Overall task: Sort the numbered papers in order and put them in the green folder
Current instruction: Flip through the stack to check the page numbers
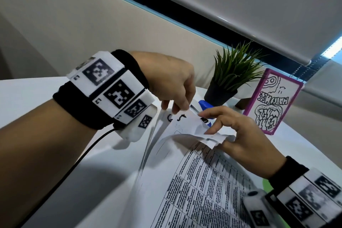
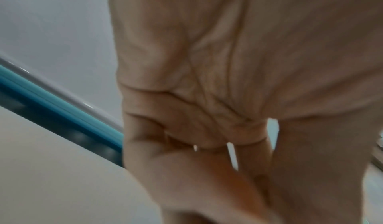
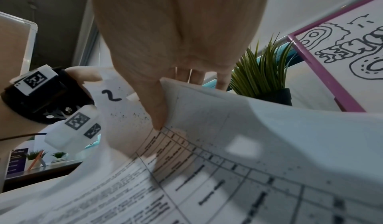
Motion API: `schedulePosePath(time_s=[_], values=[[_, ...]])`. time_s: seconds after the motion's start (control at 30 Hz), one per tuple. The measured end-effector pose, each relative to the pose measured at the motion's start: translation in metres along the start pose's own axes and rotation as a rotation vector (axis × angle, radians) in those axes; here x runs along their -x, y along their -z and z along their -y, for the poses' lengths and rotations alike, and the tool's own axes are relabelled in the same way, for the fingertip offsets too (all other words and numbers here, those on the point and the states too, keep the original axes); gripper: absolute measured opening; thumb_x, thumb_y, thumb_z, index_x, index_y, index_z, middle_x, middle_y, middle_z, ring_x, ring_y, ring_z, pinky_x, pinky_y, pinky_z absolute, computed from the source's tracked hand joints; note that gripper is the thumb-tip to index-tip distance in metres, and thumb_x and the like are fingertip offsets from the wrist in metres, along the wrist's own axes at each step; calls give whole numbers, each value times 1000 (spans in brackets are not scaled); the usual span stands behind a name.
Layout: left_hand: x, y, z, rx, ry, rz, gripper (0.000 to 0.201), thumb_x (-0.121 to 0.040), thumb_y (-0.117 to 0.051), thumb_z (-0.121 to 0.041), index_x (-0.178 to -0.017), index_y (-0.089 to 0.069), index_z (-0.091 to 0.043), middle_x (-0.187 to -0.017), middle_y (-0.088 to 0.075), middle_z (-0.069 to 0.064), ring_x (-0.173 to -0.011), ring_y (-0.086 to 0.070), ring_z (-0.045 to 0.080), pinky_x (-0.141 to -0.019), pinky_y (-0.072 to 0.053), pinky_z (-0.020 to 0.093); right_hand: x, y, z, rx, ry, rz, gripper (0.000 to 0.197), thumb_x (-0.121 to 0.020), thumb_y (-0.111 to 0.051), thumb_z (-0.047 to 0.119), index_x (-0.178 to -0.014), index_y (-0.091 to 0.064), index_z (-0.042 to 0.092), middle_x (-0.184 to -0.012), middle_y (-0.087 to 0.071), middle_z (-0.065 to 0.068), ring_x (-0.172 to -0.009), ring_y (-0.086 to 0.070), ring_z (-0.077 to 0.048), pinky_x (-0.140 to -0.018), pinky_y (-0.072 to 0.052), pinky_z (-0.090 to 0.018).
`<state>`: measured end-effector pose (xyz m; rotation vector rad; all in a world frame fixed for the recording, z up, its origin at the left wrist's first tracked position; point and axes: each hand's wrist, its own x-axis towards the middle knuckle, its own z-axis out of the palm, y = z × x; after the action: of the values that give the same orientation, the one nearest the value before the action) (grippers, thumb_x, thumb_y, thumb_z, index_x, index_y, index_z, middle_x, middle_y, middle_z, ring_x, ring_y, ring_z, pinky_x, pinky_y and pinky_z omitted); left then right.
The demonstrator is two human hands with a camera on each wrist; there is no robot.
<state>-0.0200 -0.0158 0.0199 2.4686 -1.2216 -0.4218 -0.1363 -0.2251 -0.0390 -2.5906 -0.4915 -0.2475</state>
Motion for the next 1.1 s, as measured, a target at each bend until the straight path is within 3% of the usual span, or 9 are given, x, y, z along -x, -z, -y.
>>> schedulePosePath(time_s=[0.27, 0.37, 0.5, 0.63, 0.7, 0.8, 0.93, 1.03, 1.1], values=[[11, -17, 4, 239, -72, 27, 8, -90, -64, -15, -83, -64, -12, -72, -74, -2, -69, -73, 12, -64, -59, 28, -3, 7, 0, 25, 4, 2, 18, -72, -75, -2, -78, -72, 15, -101, -72, 14, -99, -67, -6, -89, -49, -22], [15, -25, 9, 195, -100, -4, 6, -84, -72, -15, -84, -66, -13, -73, -74, -1, -63, -70, 9, -61, -55, 22, -4, 7, 4, 48, -3, 11, 19, -73, -76, 0, -78, -73, 19, -107, -71, 17, -102, -65, -4, -90, -51, -28], [15, -33, 7, 150, -169, -128, 11, -84, -70, -10, -77, -67, -18, -61, -68, -12, -57, -65, 5, -54, -40, 8, -6, 7, 6, 66, -21, 32, 21, -74, -78, 2, -76, -69, 21, -125, -63, 22, -117, -58, 2, -99, -48, -32], [16, -30, 6, 337, -214, -154, 10, -92, -64, -20, -83, -64, -18, -78, -70, -7, -69, -68, 7, -62, -48, 14, -4, 9, 7, -19, -32, 26, 11, -78, -80, 11, -82, -73, 19, -89, -74, 15, -87, -70, -3, -77, -50, -18], [11, -28, 16, 178, -131, -217, 11, -94, -60, -30, -93, -67, -22, -89, -71, -11, -75, -64, 0, -63, -44, 9, 0, 10, 6, -51, -30, 7, 8, -79, -79, 11, -83, -74, 16, -82, -74, 12, -79, -70, -6, -72, -52, -18], [4, -32, 31, -60, -17, -121, 22, -88, -68, -33, -109, -66, -30, -99, -68, -18, -76, -57, -6, -66, -41, 12, 8, 12, 4, -63, -11, -15, 18, -81, -76, 4, -92, -71, 18, -86, -73, 10, -83, -69, -10, -75, -53, -23], [-3, -38, 32, -88, -37, -216, 10, -79, -75, -33, -82, -71, -26, -75, -67, -13, -58, -54, -5, -54, -38, 12, 16, 11, 4, -155, -32, -98, 48, -82, -74, 5, -123, -56, 22, -86, -71, 4, -85, -69, -15, -80, -53, -26], [-4, -37, 30, -144, -118, -367, 11, -78, -73, -39, -72, -73, -29, -76, -67, -10, -67, -55, 3, -67, -48, 30, 15, 10, 0, -93, 3, -92, 26, -84, -74, 6, -105, -69, 20, -87, -72, 7, -83, -68, -13, -74, -54, -30], [-4, -35, 28, -222, -168, -384, 20, -81, -70, -45, -70, -67, -30, -82, -62, -12, -72, -51, 4, -69, -48, 35, 14, 9, -5, -75, 32, -71, 11, -85, -71, 11, -91, -72, 19, -94, -72, 8, -90, -68, -11, -77, -54, -29]])
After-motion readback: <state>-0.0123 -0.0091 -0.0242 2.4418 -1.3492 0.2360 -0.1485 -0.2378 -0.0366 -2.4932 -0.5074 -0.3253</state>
